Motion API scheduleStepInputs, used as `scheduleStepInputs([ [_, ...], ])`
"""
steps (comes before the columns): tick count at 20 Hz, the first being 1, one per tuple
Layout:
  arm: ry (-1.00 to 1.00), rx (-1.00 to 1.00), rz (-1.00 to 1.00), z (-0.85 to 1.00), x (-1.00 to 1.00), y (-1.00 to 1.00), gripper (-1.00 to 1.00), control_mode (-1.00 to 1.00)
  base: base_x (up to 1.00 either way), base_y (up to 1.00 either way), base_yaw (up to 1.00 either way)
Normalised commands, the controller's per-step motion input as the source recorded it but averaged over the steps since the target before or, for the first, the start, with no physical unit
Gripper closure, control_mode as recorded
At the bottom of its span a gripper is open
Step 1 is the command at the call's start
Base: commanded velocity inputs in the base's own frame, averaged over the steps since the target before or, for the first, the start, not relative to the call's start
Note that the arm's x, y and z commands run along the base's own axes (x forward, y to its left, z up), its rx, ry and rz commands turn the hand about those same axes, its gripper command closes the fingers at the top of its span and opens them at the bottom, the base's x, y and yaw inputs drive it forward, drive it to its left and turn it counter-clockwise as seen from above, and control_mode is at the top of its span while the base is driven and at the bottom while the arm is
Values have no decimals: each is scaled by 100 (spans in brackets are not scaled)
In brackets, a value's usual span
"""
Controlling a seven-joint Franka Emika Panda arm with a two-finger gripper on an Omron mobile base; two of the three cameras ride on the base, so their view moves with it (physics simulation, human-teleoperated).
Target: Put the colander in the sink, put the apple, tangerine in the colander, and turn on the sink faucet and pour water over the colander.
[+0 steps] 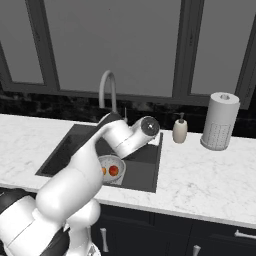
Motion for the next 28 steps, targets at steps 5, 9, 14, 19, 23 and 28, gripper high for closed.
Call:
scheduleStepInputs([
  [5,-19,4,4,-1,55,-35,-100,-100,0,0,0],
  [9,-14,5,2,-4,61,-26,-100,-100,0,0,0],
  [14,-8,6,1,-2,64,-19,-100,-100,0,0,0],
  [19,0,3,0,-1,58,-7,-100,-100,0,0,0],
  [23,-9,0,1,0,19,5,-100,-100,0,0,0],
  [28,-9,0,0,-20,22,28,-100,-100,0,0,0],
])
